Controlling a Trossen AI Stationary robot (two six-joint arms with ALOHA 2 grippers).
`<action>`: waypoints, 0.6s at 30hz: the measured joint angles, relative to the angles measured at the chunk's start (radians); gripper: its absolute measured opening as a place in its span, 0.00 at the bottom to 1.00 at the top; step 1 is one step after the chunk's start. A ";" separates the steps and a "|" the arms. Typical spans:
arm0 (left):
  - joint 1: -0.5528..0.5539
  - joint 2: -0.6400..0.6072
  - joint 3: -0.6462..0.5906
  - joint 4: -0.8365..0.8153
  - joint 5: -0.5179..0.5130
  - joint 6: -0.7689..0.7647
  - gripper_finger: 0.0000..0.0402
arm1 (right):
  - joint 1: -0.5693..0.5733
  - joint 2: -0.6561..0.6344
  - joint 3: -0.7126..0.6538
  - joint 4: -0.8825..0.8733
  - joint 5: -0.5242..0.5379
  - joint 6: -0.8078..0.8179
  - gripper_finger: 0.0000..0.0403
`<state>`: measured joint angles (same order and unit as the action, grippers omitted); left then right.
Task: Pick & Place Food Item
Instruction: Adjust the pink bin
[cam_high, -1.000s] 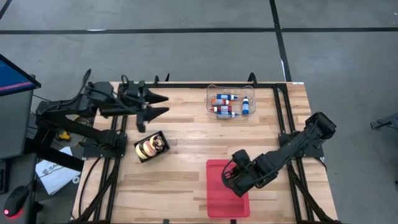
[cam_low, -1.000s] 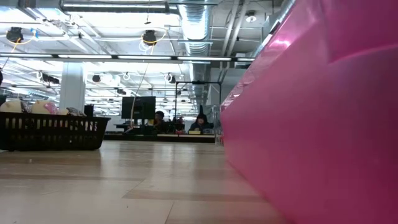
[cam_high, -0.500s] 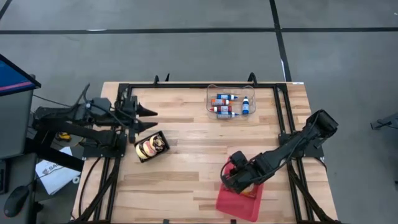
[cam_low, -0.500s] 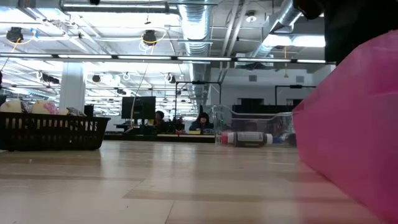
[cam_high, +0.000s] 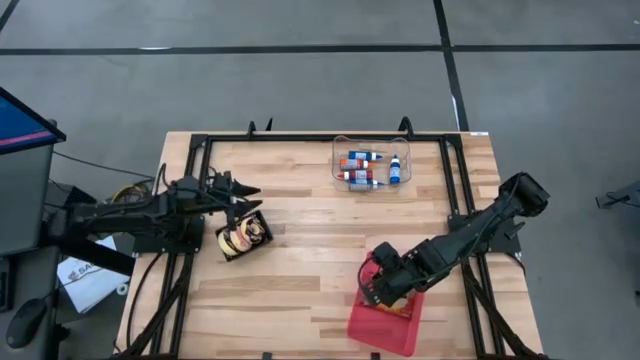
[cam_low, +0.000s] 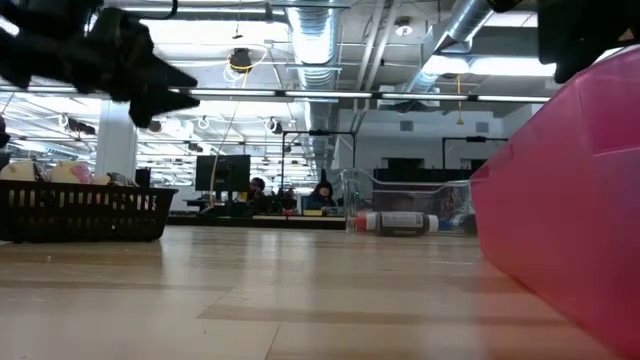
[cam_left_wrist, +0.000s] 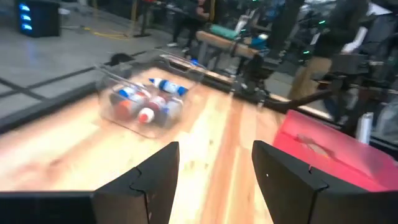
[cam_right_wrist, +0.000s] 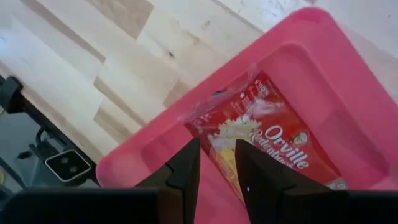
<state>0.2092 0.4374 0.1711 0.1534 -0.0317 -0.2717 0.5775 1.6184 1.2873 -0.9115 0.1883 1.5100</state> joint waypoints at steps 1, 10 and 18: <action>0.025 -0.001 -0.028 0.038 0.040 -0.006 0.50 | -0.003 0.000 0.000 0.000 -0.008 -0.001 0.24; 0.032 -0.086 -0.154 0.072 0.152 -0.073 0.38 | -0.034 0.000 0.000 0.000 -0.057 -0.001 0.24; -0.081 -0.253 -0.163 -0.059 0.011 -0.049 0.24 | -0.036 0.001 0.000 -0.029 -0.073 -0.003 0.24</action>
<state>0.1284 0.1840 0.0078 0.0941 -0.0203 -0.3208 0.5419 1.6196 1.2873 -0.9408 0.1150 1.5073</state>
